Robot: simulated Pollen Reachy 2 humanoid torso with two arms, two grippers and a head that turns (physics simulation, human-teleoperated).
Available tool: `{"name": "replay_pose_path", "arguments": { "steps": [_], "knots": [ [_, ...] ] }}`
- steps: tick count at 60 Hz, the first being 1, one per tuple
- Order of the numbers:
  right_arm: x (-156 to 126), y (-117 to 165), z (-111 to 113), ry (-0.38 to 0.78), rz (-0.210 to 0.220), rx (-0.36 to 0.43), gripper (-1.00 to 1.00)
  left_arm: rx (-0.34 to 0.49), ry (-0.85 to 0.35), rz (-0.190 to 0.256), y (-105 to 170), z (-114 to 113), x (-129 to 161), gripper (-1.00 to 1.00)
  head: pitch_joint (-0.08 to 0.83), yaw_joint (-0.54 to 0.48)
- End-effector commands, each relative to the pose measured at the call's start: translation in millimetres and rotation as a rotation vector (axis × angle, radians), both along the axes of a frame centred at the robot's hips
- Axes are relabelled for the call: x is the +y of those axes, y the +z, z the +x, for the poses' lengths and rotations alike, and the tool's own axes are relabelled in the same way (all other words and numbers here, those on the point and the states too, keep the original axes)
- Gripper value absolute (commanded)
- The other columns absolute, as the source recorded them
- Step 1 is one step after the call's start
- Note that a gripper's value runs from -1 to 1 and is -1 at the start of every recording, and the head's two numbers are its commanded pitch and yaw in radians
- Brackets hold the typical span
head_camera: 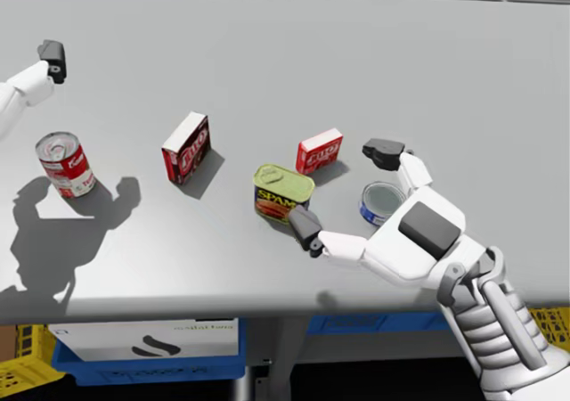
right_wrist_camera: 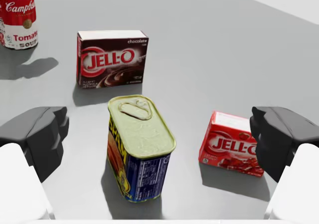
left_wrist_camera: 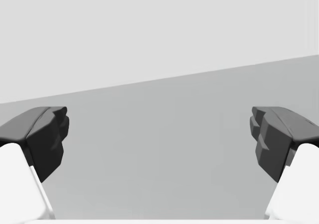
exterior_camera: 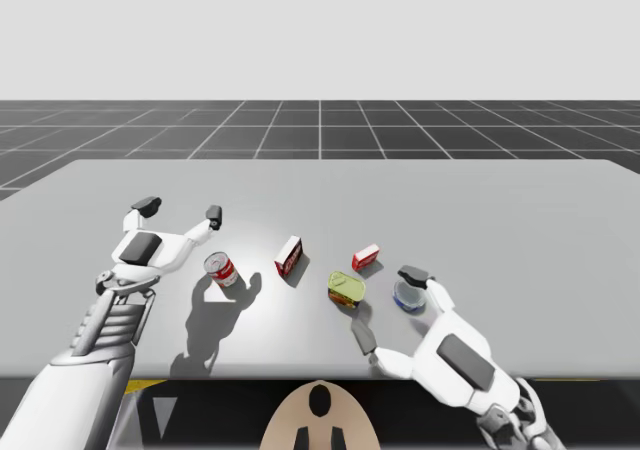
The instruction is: Pick up the potted meat can and lift it.
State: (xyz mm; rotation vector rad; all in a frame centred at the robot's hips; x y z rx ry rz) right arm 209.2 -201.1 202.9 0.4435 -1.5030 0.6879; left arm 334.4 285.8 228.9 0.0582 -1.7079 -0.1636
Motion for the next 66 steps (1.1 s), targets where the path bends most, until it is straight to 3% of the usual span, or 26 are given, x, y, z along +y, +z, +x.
{"name": "replay_pose_path", "arguments": {
  "steps": [1,16,26,37,51,53,55,56,58,66],
  "knots": [
    [11.4,-29.6,1.9,0.139,-0.066,0.048,-1.0,0.003,0.003,0.005,-1.0,-0.3,-0.2,-1.0,0.744,-0.1],
    [21.1,-46.7,26.0,0.141,-0.09,0.099,-1.0,0.003,0.003,0.006,-1.1,-0.6,0.0,-1.0,0.746,-0.09],
    [26.3,-56.4,44.0,0.157,-0.068,0.195,-1.0,0.001,0.004,0.002,-0.3,-0.7,0.6,-1.0,0.746,-0.09],
    [35.1,-59.6,58.8,0.162,-0.081,0.225,-1.0,-0.001,0.005,0.001,0.0,-0.3,0.7,-1.0,0.748,-0.08],
    [43.2,-59.8,70.9,0.182,-0.062,0.251,-1.0,-0.002,0.006,-0.001,0.7,-0.5,1.5,-1.0,0.749,-0.08],
    [43.3,-60.0,70.5,0.166,-0.05,0.242,-0.81,-0.002,0.006,-0.002,0.8,-0.6,1.5,-1.0,0.749,-0.08],
    [43.1,-60.8,69.6,0.164,-0.03,0.263,0.4,-0.002,0.006,-0.002,0.8,-0.7,1.6,-1.0,0.749,-0.08],
    [42.6,-60.8,69.6,0.171,-0.029,0.271,0.88,-0.002,0.007,-0.002,0.8,-0.8,1.6,-1.0,0.749,-0.08],
    [42.2,-61.1,69.2,0.173,-0.026,0.276,0.98,-0.002,0.007,-0.001,0.8,-0.8,1.7,-1.0,0.748,-0.08],
    [39.7,-63.5,69.0,0.19,-0.032,0.292,1.0,-0.001,0.006,0.001,0.3,-0.6,1.4,-1.0,0.741,-0.08]
  ]
}}
